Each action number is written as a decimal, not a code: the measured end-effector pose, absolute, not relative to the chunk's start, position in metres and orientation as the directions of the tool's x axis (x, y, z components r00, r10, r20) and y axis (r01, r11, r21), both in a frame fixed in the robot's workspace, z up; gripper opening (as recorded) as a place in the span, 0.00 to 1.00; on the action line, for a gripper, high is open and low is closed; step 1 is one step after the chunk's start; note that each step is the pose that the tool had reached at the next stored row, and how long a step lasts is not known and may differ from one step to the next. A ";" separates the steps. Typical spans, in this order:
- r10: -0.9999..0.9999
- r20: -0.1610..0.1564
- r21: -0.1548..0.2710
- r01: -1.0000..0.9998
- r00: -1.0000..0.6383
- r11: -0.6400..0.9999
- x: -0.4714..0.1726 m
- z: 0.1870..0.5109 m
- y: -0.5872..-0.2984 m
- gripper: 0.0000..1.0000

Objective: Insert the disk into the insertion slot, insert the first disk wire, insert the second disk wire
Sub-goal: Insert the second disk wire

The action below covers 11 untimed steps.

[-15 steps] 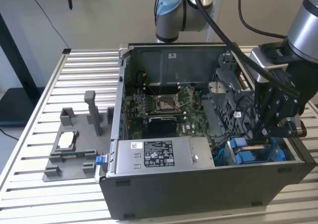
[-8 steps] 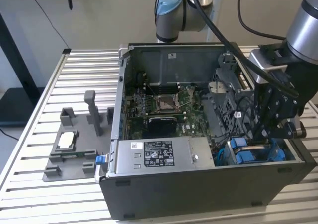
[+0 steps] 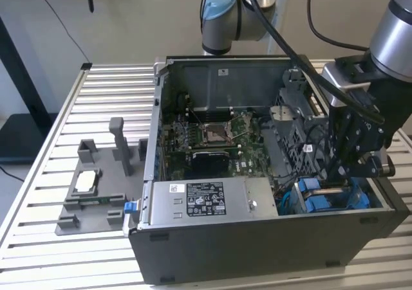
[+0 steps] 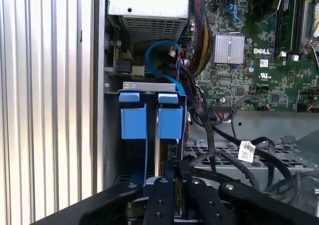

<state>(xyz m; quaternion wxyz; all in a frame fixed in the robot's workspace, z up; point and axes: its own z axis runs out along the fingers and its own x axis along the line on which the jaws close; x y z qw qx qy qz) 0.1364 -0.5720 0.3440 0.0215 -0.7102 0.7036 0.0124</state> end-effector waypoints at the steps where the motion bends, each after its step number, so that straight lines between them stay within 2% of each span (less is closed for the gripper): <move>1: -0.999 -0.048 -0.013 -1.000 0.010 -0.009 0.136 0.344 -0.572 0.16; 11: -0.999 -0.048 -0.013 -1.000 0.010 -0.009 0.138 0.340 -0.572 0.16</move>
